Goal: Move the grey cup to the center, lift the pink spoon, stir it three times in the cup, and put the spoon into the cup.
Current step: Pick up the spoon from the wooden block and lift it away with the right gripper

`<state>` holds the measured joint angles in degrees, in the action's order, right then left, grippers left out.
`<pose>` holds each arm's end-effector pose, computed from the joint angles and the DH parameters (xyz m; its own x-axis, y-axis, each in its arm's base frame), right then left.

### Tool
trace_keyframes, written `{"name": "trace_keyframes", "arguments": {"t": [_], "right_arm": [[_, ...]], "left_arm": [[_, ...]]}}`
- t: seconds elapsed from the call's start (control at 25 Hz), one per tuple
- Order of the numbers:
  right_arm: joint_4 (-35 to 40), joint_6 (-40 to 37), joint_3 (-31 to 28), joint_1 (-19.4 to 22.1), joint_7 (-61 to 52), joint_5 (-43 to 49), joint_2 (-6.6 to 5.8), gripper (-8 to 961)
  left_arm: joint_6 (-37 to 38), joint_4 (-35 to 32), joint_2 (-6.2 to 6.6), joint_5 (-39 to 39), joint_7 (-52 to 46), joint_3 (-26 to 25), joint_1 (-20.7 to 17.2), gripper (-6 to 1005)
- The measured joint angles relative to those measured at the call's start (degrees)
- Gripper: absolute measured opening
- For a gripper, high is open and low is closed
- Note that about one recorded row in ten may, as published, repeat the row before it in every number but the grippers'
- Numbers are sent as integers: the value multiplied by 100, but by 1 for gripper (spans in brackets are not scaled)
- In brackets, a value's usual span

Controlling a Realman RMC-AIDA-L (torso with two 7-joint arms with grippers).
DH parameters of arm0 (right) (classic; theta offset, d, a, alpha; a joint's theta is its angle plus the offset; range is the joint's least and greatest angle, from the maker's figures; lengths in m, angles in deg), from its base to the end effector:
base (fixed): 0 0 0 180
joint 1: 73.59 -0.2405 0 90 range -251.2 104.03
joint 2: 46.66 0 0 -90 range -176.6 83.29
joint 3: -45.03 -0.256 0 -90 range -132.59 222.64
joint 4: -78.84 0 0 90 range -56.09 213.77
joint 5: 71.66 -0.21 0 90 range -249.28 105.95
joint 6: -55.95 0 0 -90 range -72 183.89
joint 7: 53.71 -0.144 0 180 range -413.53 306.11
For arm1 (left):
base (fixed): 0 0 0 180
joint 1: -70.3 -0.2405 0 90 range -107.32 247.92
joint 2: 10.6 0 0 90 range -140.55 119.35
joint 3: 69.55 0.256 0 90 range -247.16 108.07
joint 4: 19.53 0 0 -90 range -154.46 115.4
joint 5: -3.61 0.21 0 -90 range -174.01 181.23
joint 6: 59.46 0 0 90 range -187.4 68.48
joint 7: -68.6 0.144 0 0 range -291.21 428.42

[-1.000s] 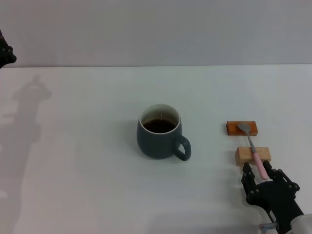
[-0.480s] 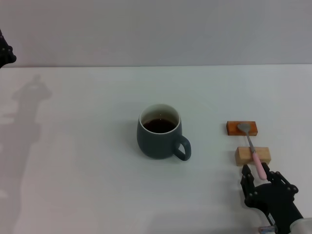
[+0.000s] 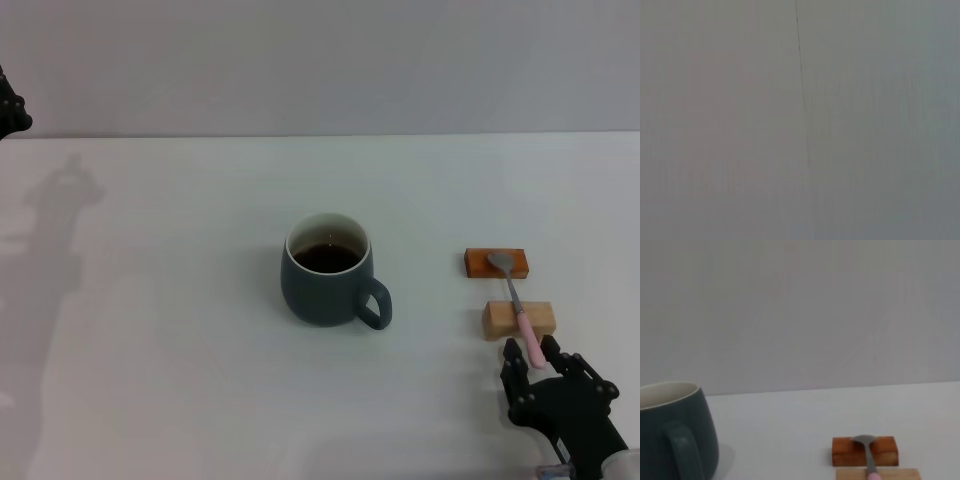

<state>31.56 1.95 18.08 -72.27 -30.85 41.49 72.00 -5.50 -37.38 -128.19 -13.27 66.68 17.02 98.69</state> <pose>0.2927 0.2010 -0.1130 0.6619 -0.2502 -0.7066 -0.7478 -0.1553 -0.6455 -0.3180 0.3924 0.0482 0.7691 -0.1133 0.6290 0.6364 0.0451 -0.7701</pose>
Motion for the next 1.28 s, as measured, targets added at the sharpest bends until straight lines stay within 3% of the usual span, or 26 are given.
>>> {"name": "trace_keyframes", "arguments": {"t": [1.28], "right_arm": [[94,-64,-100,-77,-2,-4,-6,255]], "left_arm": [[-9,0,0,-2,0,0,18,51]]}}
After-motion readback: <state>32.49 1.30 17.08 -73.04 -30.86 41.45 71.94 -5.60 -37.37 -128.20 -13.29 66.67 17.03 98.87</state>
